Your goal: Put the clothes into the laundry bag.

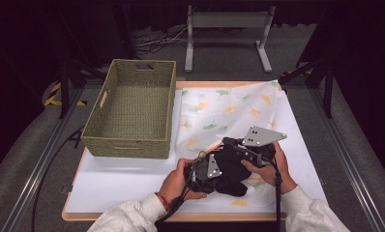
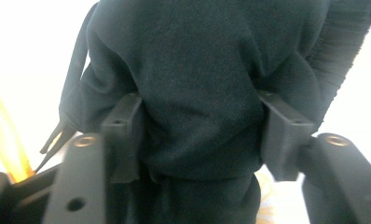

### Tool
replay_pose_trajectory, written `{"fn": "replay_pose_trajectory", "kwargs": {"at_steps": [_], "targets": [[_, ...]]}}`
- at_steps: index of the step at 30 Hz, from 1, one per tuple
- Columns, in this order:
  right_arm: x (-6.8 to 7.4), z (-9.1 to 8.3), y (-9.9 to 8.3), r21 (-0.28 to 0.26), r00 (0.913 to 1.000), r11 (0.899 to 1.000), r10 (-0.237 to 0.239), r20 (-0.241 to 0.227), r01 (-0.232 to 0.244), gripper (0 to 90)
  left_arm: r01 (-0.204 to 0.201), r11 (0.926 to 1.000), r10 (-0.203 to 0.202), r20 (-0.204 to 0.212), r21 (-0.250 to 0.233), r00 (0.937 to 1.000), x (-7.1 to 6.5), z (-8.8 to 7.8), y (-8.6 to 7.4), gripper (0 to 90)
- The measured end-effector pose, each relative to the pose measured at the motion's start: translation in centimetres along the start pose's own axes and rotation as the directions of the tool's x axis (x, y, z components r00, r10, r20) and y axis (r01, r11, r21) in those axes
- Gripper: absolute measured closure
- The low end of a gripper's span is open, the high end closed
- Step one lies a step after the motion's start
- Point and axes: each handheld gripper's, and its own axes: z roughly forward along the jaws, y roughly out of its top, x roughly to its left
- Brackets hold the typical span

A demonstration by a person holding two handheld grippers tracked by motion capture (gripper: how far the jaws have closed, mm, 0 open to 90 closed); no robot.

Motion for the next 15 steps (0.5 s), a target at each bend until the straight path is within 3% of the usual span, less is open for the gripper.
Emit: {"fn": "replay_pose_trajectory", "kwargs": {"at_steps": [4, 9, 15], "targets": [[0.0, -0.1, 0.1, -0.002, 1.0, 1.0, 0.0, 0.001, 0.0, 88.4, -0.025, 0.9997, 0.025, -0.044, 0.008, 0.9987, 0.0, 0.5, 0.5, 52.7], [0.0, -0.1, 0.1, -0.004, 1.0, 1.0, -0.004, 0.0, 0.004, 88.4, 0.003, 1.0, -0.002, -0.086, 0.005, 0.9963, 0.6, 1.1, 0.9, 55.6], [0.0, -0.1, 0.0, -0.001, 1.0, 1.0, 0.002, 0.005, -0.002, 88.4, 0.039, 0.9992, -0.039, -0.071, -0.009, 0.9967, 1.1, 1.4, 1.0, 55.5]]}}
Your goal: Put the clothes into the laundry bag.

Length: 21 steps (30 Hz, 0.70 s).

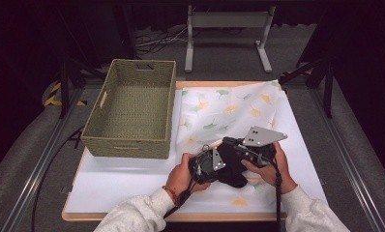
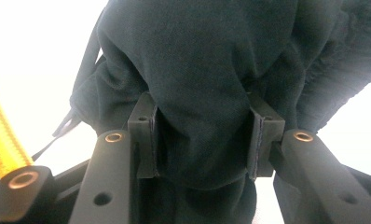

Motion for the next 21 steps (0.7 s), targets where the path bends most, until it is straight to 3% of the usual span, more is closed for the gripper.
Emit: {"fn": "replay_pose_trajectory", "kwargs": {"at_steps": [6, 10, 21], "targets": [[-0.1, 0.0, 0.0, -0.002, 1.0, 1.0, 0.002, -0.001, -0.002, 88.4, 0.003, 1.0, -0.003, 0.004, -0.005, 1.0, 0.1, -0.2, -0.1, 56.4], [0.1, 0.1, 0.0, -0.002, 1.0, 1.0, -0.003, 0.002, 0.003, 88.4, -0.012, 0.9999, 0.012, -0.02, 0.002, 0.9997, 0.1, 0.2, 0.1, 56.2], [-0.1, 0.0, 0.0, -0.003, 1.0, 1.0, 0.004, 0.005, -0.004, 88.4, 0.01, 0.9999, -0.01, -0.043, -0.001, 0.999, 0.4, 1.1, 0.7, 56.0]]}}
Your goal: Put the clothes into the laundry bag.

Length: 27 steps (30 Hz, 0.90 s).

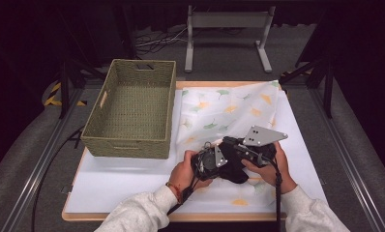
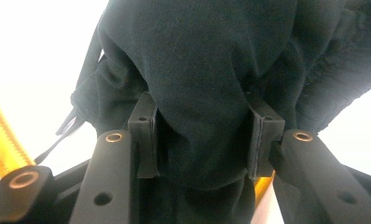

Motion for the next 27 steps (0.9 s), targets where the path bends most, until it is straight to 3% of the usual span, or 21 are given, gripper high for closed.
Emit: {"fn": "replay_pose_trajectory", "kwargs": {"at_steps": [16, 27], "targets": [[-0.2, 0.1, -0.2, 0.015, 0.9999, 1.0, 0.012, 0.009, -0.012, 88.4, -0.016, 0.9997, 0.016, -0.016, -0.02, 0.9998, 0.6, 0.8, 0.4, 56.8], [-0.2, 0.2, -0.2, 0.028, 0.9998, 1.0, 0.013, 0.016, -0.013, 88.4, 0.014, 0.9994, -0.015, -0.033, -0.031, 0.9993, 1.0, 1.3, 0.6, 56.7]]}}
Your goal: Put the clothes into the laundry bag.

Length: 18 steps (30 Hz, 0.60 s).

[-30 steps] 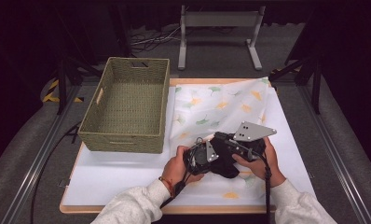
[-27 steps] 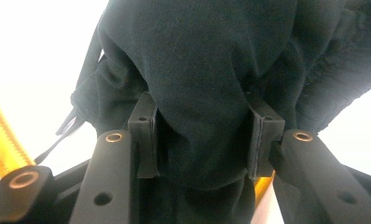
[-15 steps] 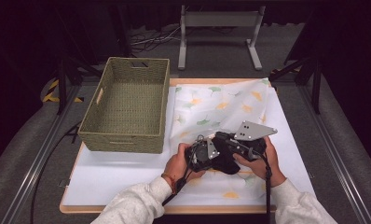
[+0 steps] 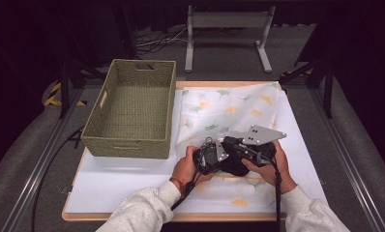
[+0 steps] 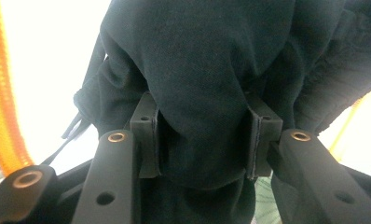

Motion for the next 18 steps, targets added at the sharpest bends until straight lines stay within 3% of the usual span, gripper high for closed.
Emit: {"fn": "replay_pose_trajectory", "kwargs": {"at_steps": [5, 7, 11, 15, 18], "targets": [[0.0, -0.1, 0.0, 0.002, 1.0, 1.0, 0.002, -0.002, -0.002, 88.4, 0.029, 0.9996, -0.028, 0.029, -0.009, 0.9992, 0.3, -0.7, -0.1, 50.7], [-0.1, -0.1, 0.0, -0.004, 1.0, 1.0, 0.002, 0.001, -0.002, 88.4, 0.036, 0.9989, -0.035, 0.054, -0.029, 0.9979, 0.4, -1.4, -0.3, 44.8], [-0.2, -0.2, -0.1, -0.006, 1.0, 1.0, 0.006, 0.002, -0.006, 88.4, 0.049, 0.9968, -0.044, 0.074, -0.064, 0.9962, 0.5, -2.6, -0.5, 42.7], [-0.2, -0.3, 0.0, -0.007, 1.0, 1.0, 0.005, 0.004, -0.005, 88.4, 0.065, 0.9939, -0.055, 0.108, -0.089, 0.9926, 0.5, -4.1, -1.0, 41.9], [-0.1, -0.2, 0.0, -0.003, 1.0, 1.0, 0.003, 0.006, -0.003, 88.4, 0.058, 0.9929, -0.044, 0.131, -0.103, 0.9905, 0.5, -4.9, -1.4, 47.5]]}}
